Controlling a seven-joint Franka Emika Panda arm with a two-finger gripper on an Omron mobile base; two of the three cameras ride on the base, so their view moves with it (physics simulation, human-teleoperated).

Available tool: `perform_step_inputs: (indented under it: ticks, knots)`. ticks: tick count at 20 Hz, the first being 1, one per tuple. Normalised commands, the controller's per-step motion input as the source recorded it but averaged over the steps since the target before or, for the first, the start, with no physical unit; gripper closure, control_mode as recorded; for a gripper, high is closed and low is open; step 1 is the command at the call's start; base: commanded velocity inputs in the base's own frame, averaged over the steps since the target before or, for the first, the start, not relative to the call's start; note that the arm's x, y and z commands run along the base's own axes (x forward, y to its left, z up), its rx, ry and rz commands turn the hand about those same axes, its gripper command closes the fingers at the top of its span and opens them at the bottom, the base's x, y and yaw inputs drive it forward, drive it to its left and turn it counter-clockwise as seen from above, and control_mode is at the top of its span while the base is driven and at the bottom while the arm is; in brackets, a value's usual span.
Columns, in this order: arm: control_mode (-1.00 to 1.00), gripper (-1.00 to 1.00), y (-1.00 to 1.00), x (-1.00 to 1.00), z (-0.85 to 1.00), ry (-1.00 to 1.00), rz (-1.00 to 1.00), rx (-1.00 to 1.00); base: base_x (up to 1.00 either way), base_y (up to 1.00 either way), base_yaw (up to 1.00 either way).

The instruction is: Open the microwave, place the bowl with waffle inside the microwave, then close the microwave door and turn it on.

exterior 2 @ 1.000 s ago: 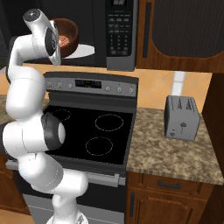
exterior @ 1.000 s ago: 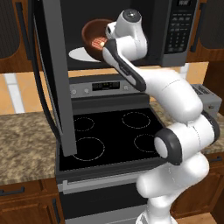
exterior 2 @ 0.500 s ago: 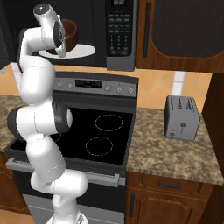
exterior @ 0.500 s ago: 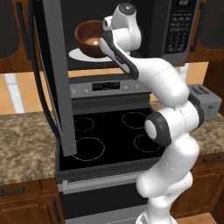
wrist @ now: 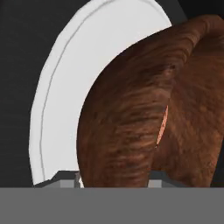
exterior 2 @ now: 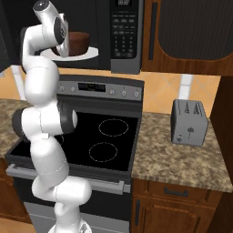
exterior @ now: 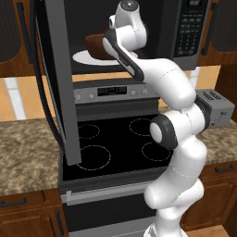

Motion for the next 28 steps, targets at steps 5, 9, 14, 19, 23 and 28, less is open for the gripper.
perform_step_inputs:
  ticks: [5, 9, 14, 19, 23, 28]
  knots:
    - [-1.0, -1.0, 0.0, -0.63, -0.07, -0.28, -0.16, 0.0, 0.0, 0.0, 0.0]
    - [-1.0, -1.0, -0.08, -1.0, 0.0, -0.28, -0.1, 0.06, 0.0, 0.0, 0.0]
    - [-1.0, -1.0, -0.5, -1.0, 0.0, -0.01, -0.01, 0.2, 0.0, 0.0, 0.0]
    - [-1.0, -1.0, -0.19, -1.0, 0.0, -0.17, 0.01, 0.04, 0.0, 0.0, 0.0]
    - [-1.0, -1.0, 0.0, -1.0, 0.0, -0.2, 0.03, 0.0, 0.0, 0.0, 0.0]
    - [-1.0, -1.0, -0.04, -1.0, 0.0, -0.19, 0.01, 0.0, 0.0, 0.0, 0.0]
